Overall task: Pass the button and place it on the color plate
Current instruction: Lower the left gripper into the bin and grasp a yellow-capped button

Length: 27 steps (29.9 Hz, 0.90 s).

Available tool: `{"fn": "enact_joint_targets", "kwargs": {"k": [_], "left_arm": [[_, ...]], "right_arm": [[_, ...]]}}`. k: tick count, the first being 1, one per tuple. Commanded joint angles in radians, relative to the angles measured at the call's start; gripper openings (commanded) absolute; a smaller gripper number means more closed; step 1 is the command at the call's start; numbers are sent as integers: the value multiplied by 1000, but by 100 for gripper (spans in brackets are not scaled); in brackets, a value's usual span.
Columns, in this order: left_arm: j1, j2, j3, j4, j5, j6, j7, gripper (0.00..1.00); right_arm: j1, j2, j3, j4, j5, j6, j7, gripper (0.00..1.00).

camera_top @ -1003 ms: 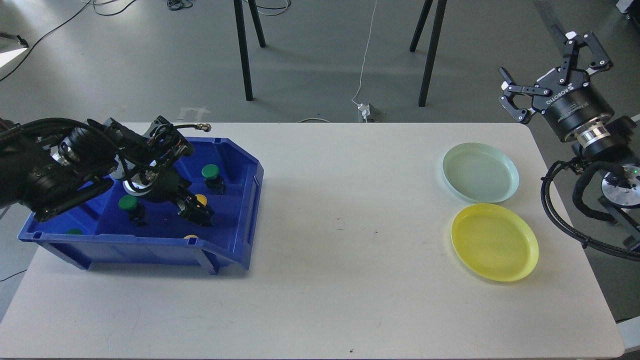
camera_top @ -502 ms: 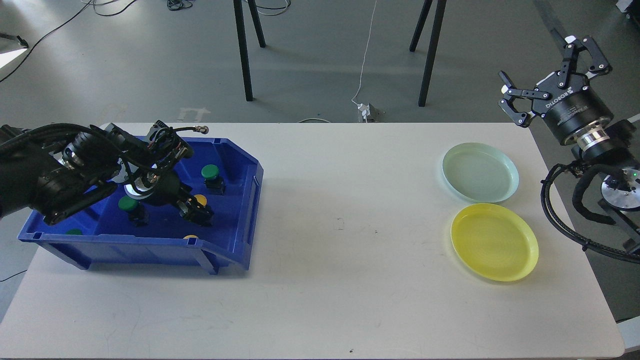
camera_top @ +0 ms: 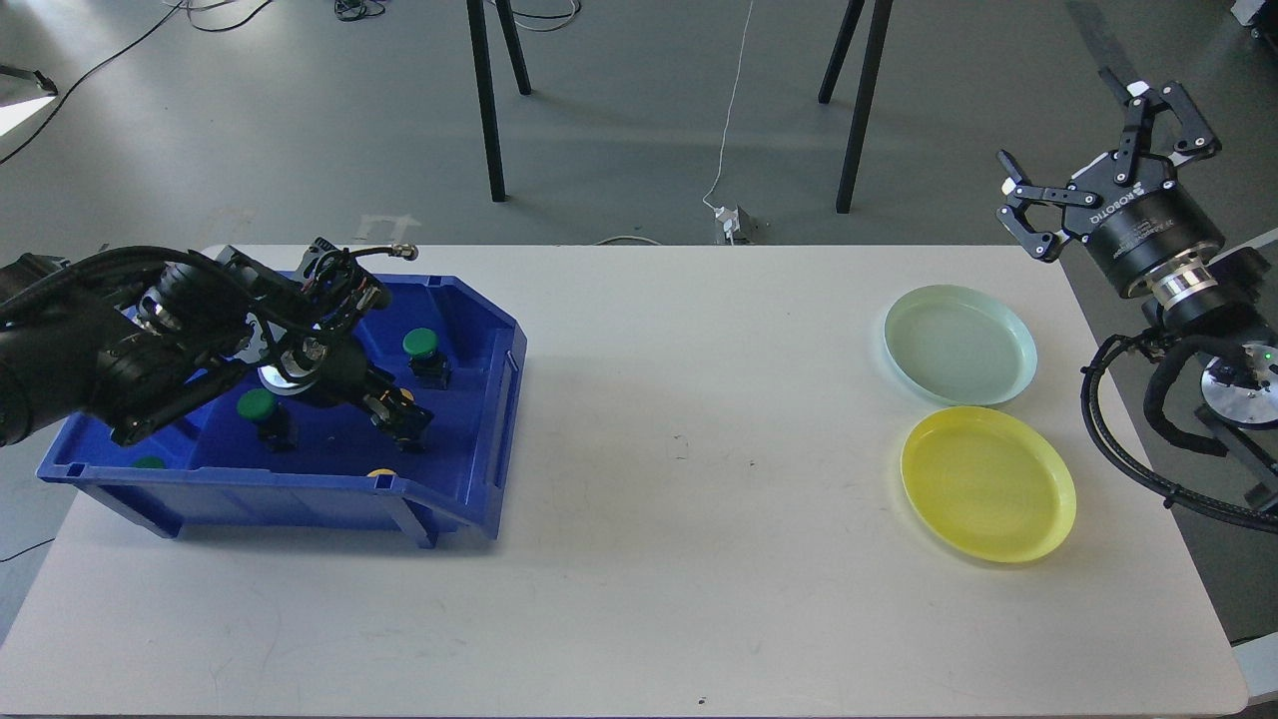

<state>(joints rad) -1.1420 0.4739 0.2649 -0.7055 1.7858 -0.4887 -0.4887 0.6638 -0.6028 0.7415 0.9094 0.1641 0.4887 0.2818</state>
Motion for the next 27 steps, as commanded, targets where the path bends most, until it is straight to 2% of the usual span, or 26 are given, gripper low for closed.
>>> {"fn": "enact_joint_targets", "kwargs": {"k": [1,4,10,13,21,24,27], "left_arm": [[1,-1,0,1,-3,0,0,50],[1,-1,0,1,-3,0,0,39],[1,2,0,1,-3,0,0,29],[1,5,0,1,-3,0,0,7],[-18,28,-1,-11,-3,0,0,6],[-34,78,-7,-31,-3,0,0,6],[-68,136,-7,-101,-3,0,0,6]], "right_arm": [[-4,0,12,2,0,0,0,99],[-6,-9,13,3,0,0,-1,99],[-6,-11,13,3,0,0,0,99],[-6,-11,13,3,0,0,-1,99],[-6,-12,15,2,0,0,0,99],[-6,-14,15,2,0,0,-1,99],[-6,-15,15,2,0,0,-1,99]]}}
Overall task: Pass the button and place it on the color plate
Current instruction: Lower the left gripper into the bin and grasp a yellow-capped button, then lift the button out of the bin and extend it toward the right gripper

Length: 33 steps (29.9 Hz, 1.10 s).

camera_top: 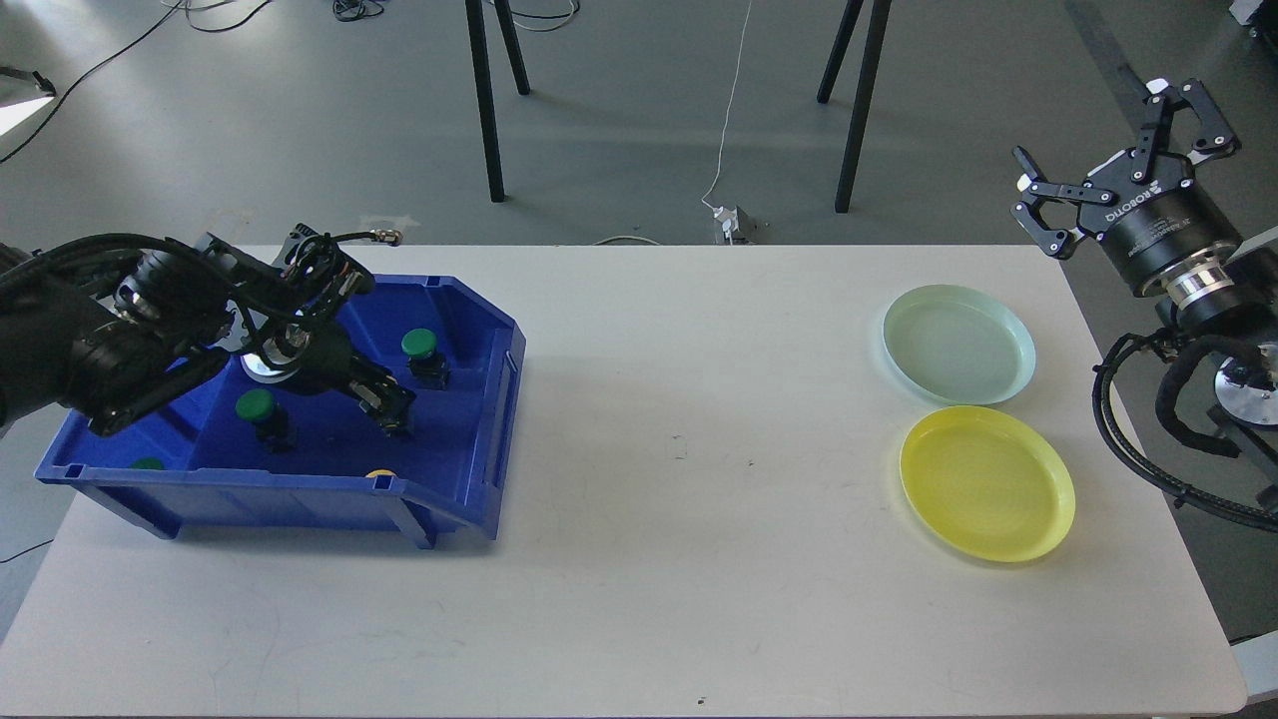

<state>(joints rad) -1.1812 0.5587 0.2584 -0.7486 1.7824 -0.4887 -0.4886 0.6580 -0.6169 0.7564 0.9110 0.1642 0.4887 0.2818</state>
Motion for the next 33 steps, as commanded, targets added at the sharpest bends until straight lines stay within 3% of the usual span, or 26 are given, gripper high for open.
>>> {"fn": "enact_joint_targets", "kwargs": {"k": [1,12,23,30,33], "left_arm": [[-43,79,-1,-90,2,0,0,6],[-155,316,-17,-360,3,0,0,6],[-160,504,-254,-564,-78,0,0,7],[-155,501,-381,-580,-311,0,0,7],[-150,451,-424,-569,-464,0,0,7]], "right_arm": [[0,-1,0,-1,0,0,0,99],[-8,-1,-5,2,0,0,-3,99],[-14,2,-2,-4,6,0,-3,100],[-8,11,41,-6,8,0,0,100],[-27,-10,37,63,-3,0,7,100]]}}
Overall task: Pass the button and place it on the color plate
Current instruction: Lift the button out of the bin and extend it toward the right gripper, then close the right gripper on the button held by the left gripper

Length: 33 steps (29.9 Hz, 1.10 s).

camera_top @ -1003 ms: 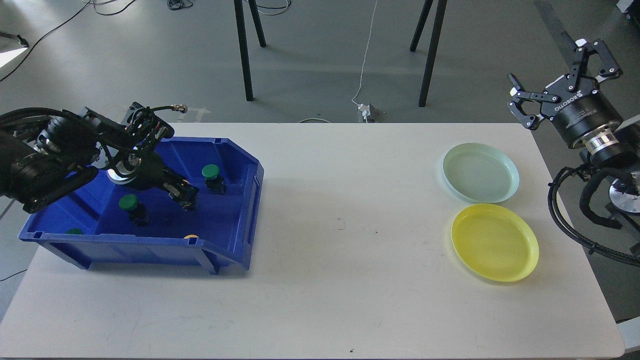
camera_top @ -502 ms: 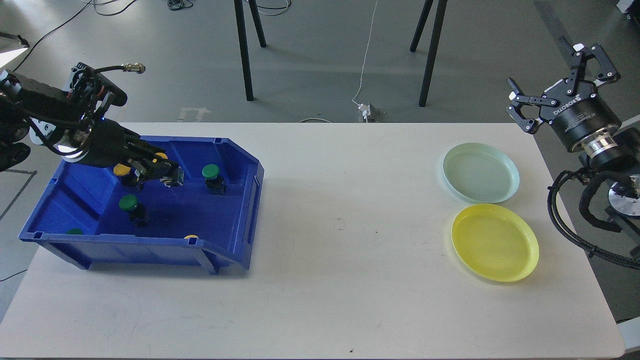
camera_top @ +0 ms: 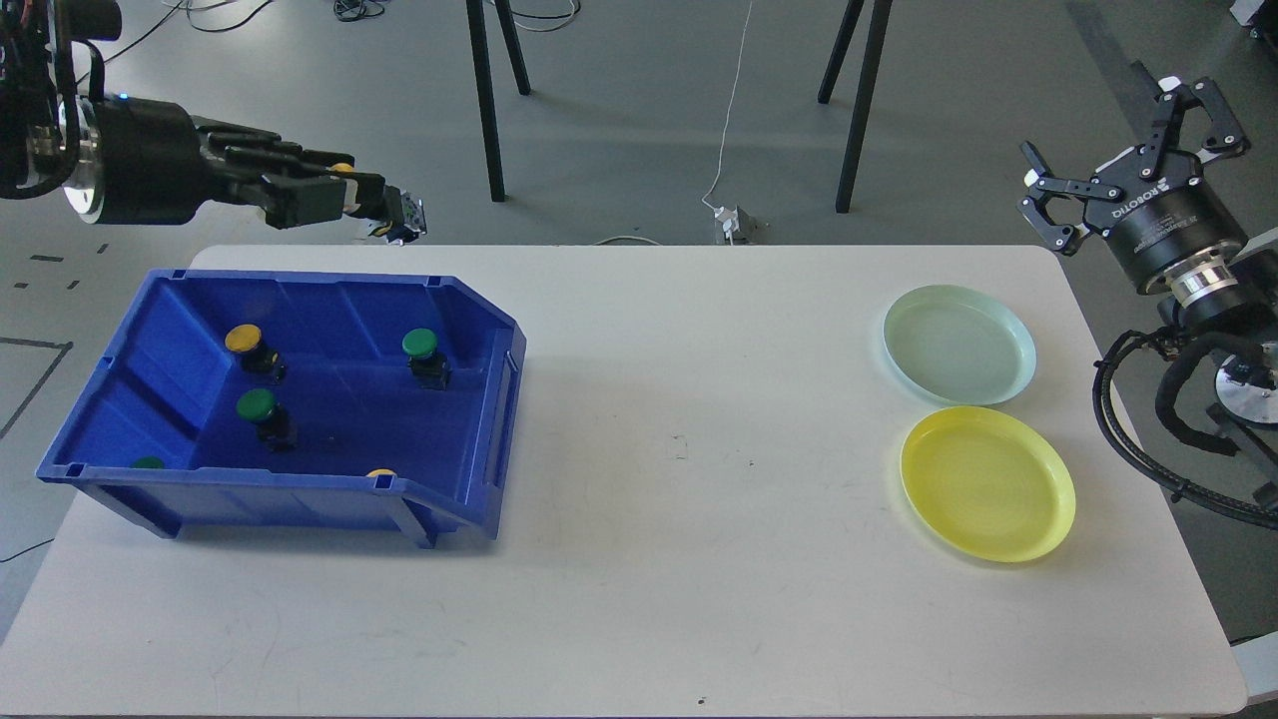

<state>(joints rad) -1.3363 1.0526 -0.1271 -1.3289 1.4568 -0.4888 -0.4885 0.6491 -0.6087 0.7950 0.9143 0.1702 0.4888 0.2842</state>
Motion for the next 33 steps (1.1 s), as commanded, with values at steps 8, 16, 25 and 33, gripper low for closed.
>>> {"fn": "enact_joint_targets", "kwargs": {"k": [8,16,25,33], "left_arm": [[100,-344,-49,198,-363,0,0,7],[201,-517,-60,266,-440,0,0,7],[236,-599,-95,347,-441,0,0,7],[240,-609,-101,369,-464,0,0,8]], "right_arm": [[-19,-40,-46,109,-119,0,4,100],[-8,68,-169,113,-262,0,6,100],[26,285,-264,64,-267,0,7,100],[40,331,-312,63,-268,0,10,100]]}}
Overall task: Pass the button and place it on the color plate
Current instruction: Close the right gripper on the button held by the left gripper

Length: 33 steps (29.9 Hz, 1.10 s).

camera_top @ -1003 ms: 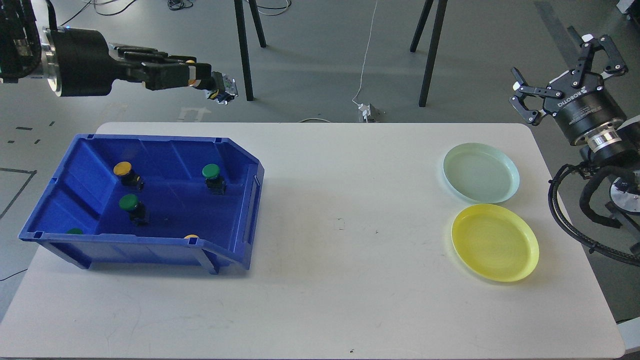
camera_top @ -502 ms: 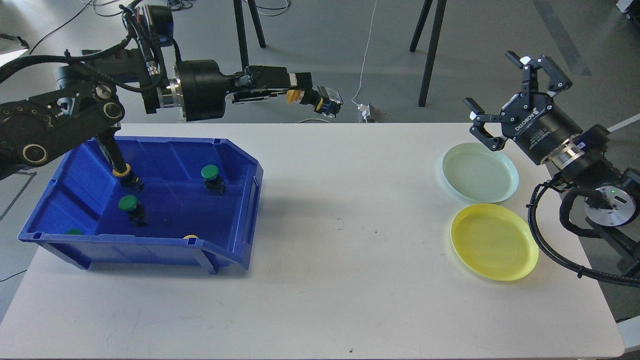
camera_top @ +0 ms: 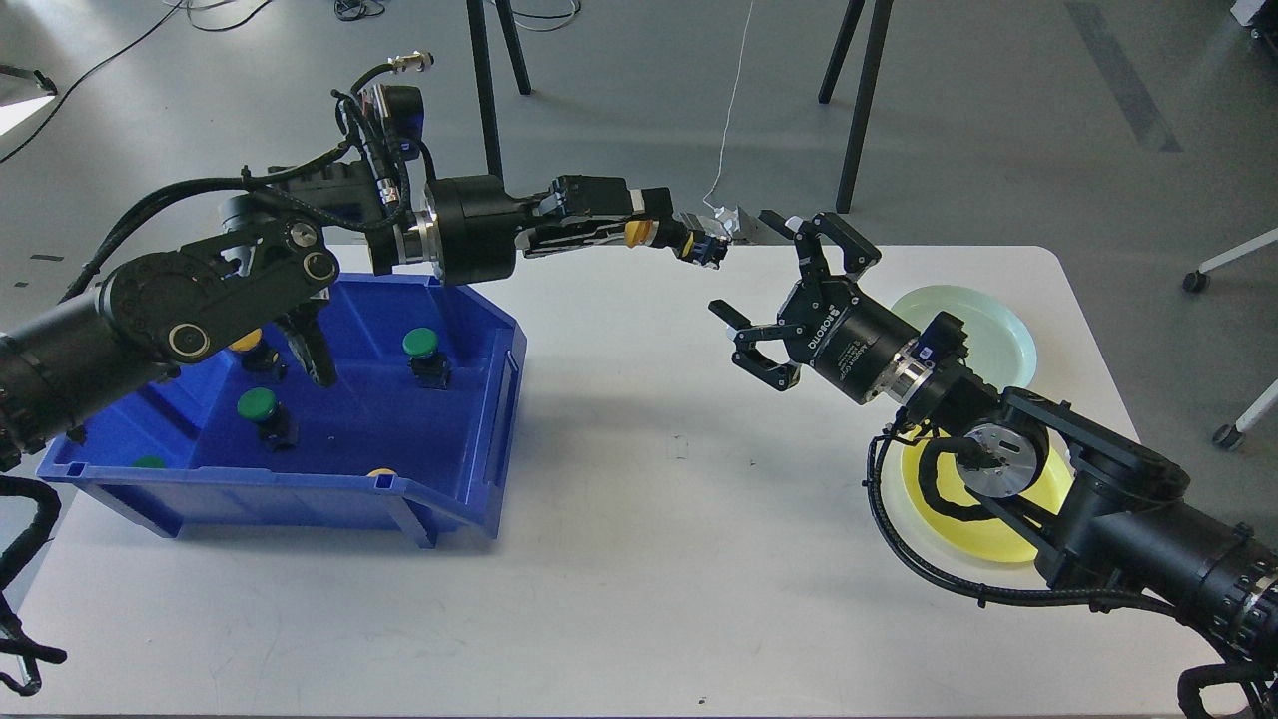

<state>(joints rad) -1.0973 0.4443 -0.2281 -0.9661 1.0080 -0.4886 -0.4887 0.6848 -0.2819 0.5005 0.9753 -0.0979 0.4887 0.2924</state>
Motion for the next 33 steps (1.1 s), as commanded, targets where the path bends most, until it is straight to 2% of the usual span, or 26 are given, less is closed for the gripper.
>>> {"fn": "enact_joint_targets", "kwargs": {"k": [1,7,21,26,33], "left_arm": [[0,-1,-1,9,-19,0,0,8],[0,-1,-1,12,-22,0,0,8],[0,-1,-1,12,-23,0,0,8],[0,-1,-1,12,-23,0,0,8],[0,-1,-1,12,-25,0,0,8]], "right_arm": [[5,4,-19,5,1,0,10,100],[32,4,-19,8,3,0,91,99],[33,4,-46,33,1,0,99,99],[45,6,-50,42,-2,0,137,99],[65,6,-88,48,-48,0,140,99]]}}
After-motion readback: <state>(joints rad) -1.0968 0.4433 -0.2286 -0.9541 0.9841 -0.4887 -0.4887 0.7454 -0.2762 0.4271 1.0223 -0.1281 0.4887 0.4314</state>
